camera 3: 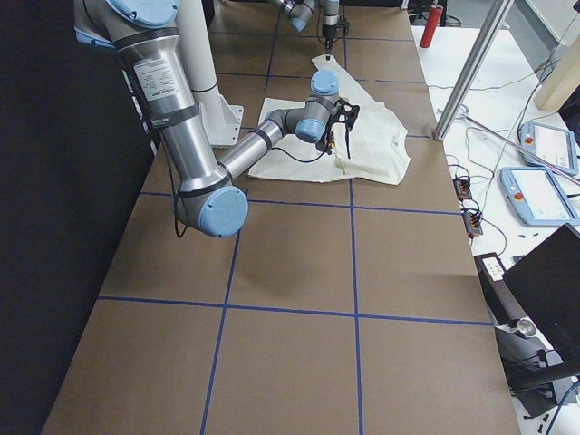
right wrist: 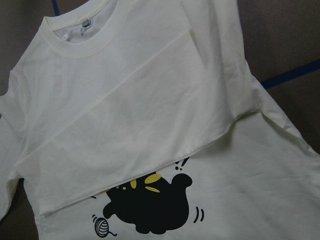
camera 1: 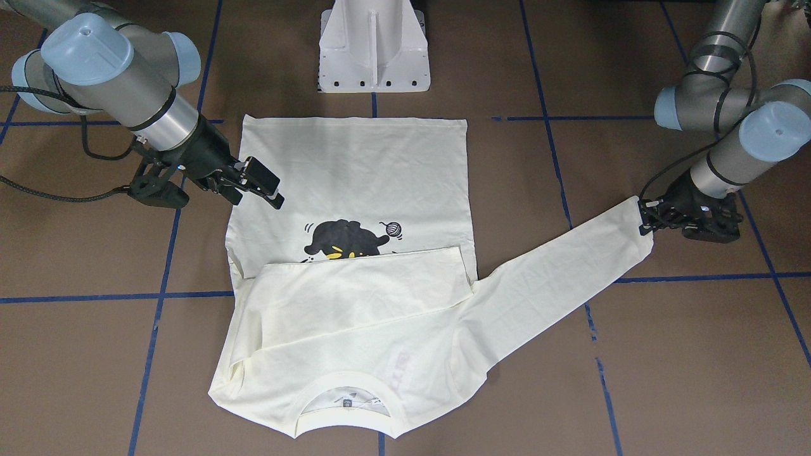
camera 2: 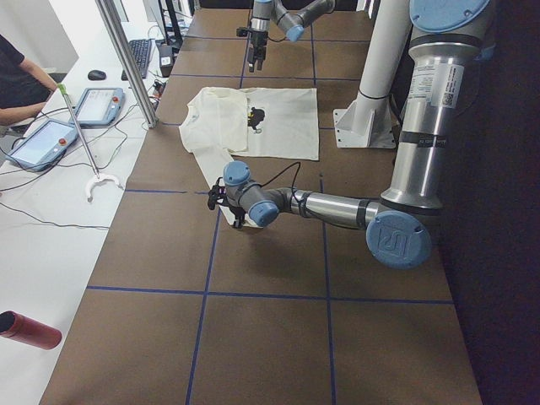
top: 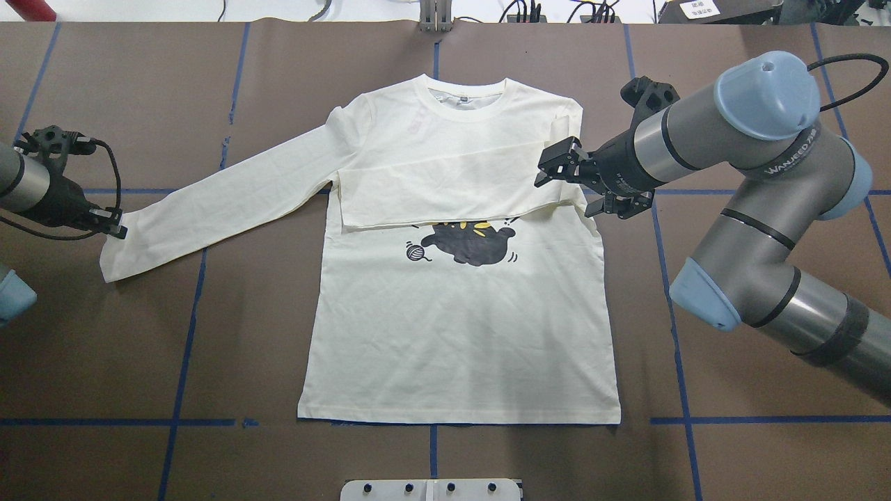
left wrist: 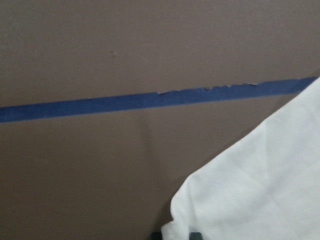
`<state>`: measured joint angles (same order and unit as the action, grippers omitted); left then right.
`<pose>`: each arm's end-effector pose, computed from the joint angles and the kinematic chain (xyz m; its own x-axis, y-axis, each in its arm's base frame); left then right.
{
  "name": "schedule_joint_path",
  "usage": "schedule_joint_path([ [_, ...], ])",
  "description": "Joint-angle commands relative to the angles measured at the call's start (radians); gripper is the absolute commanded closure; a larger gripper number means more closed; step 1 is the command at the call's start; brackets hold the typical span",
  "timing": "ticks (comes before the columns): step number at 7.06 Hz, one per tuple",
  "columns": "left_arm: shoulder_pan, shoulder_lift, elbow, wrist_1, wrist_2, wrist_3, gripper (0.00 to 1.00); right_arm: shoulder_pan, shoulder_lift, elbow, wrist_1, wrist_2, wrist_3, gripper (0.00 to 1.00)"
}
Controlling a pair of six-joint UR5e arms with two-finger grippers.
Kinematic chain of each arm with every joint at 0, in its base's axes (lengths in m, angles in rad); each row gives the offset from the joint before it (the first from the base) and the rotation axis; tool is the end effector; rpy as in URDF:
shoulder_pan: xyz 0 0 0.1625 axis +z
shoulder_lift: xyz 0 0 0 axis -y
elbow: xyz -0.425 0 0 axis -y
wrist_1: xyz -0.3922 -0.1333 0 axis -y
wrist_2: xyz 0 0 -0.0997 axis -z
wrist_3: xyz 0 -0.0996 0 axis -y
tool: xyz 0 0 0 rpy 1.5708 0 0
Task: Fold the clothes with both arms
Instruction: 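Release the sleeve and withdraw the right gripper while the left gripper approaches the other cuff, then grasp the other sleeve cuff with the left gripper and fold it across the shirt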
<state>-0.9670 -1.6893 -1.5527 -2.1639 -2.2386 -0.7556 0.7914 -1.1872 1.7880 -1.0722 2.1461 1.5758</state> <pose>0.2630 -0.5075 0.5416 0.6063 0.1276 -0.7850 -0.0287 0.9899 0.1387 -0.3671 -0.4840 0.2840 0.3179 0.3277 0.8897 -0.2577 0.9329 -0.2515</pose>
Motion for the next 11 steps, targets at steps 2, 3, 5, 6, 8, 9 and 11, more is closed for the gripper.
schedule_joint_path([
  [2, 0.005, -0.135, -0.243, 0.23, -0.053, -0.227, 1.0, 0.124, -0.197, 0.085, 0.0, 0.103, -0.202, 0.0],
  [3, 0.072, -0.264, -0.247, 0.269, -0.049, -0.387, 1.0, 0.208, -0.257, 0.082, 0.0, 0.177, -0.311, 0.0],
  [5, 0.261, -0.599, -0.183, 0.378, 0.125, -0.67, 1.0, 0.313, -0.357, 0.076, 0.0, 0.23, -0.542, 0.0],
  [6, 0.365, -0.768, -0.052, 0.371, 0.231, -0.788, 1.0, 0.349, -0.38, 0.085, 0.001, 0.241, -0.583, 0.0],
  [8, 0.505, -1.045, 0.293, 0.279, 0.417, -0.855, 1.0, 0.376, -0.39, 0.088, 0.005, 0.25, -0.583, 0.0],
  [9, 0.548, -1.056, 0.41, 0.121, 0.507, -0.864, 1.0, 0.385, -0.391, 0.088, 0.005, 0.25, -0.585, 0.0],
  [11, 0.565, -1.06, 0.476, 0.03, 0.554, -0.903, 0.23, 0.384, -0.4, 0.088, 0.005, 0.247, -0.583, 0.0],
])
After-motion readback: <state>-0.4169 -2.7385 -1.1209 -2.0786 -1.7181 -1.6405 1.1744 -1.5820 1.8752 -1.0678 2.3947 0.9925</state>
